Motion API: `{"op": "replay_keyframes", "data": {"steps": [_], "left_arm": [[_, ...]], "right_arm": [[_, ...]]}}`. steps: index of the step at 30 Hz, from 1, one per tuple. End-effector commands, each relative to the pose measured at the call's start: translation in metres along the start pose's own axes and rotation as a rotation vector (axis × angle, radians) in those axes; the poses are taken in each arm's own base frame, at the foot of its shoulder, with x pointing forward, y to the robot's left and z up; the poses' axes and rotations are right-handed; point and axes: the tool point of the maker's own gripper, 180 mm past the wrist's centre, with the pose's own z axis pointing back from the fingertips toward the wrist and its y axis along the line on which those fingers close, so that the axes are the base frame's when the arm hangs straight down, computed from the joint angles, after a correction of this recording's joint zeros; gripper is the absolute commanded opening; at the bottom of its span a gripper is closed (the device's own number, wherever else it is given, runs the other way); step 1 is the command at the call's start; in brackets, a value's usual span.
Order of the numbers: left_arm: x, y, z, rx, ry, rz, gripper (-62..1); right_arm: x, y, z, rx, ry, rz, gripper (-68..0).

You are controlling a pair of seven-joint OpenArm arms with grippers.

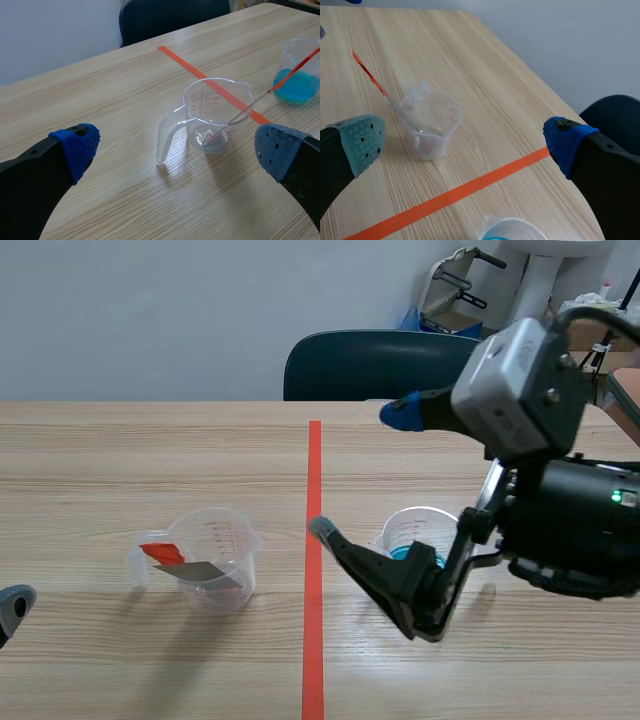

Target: Do the redox reaction experiment

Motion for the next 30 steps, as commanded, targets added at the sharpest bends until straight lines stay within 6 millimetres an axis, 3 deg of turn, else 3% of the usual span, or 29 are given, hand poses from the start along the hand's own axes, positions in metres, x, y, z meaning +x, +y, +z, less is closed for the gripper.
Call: {"op": "replay_keyframes", "data": {"steps": [1,11,18,25,30], "left_arm": [[0.004,0.0,0.007,-0.003,-0.009,-0.001,1.4],[0.015,0.018,0.044,0.027,0.009,-0.095,1.4],[0.02,0.016,0.063,-0.026,0.04,-0.114,1.4],[0.032,0.014,0.069,-0.099,0.03,-0.136,1.4],[0.041,0.016,0.062,-0.142,0.009,-0.167,1.4]], "right_arm": [[0.006,-0.006,-0.004,0.006,-0.024,0.019,0.4],[0.0,0.021,-0.045,0.174,-0.047,0.028,0.4],[-0.003,0.046,-0.07,0.248,-0.067,0.004,0.4],[-0.006,0.061,-0.093,0.287,-0.073,0.005,0.4],[-0.007,0.066,-0.108,0.298,-0.082,-0.009,0.4]]}}
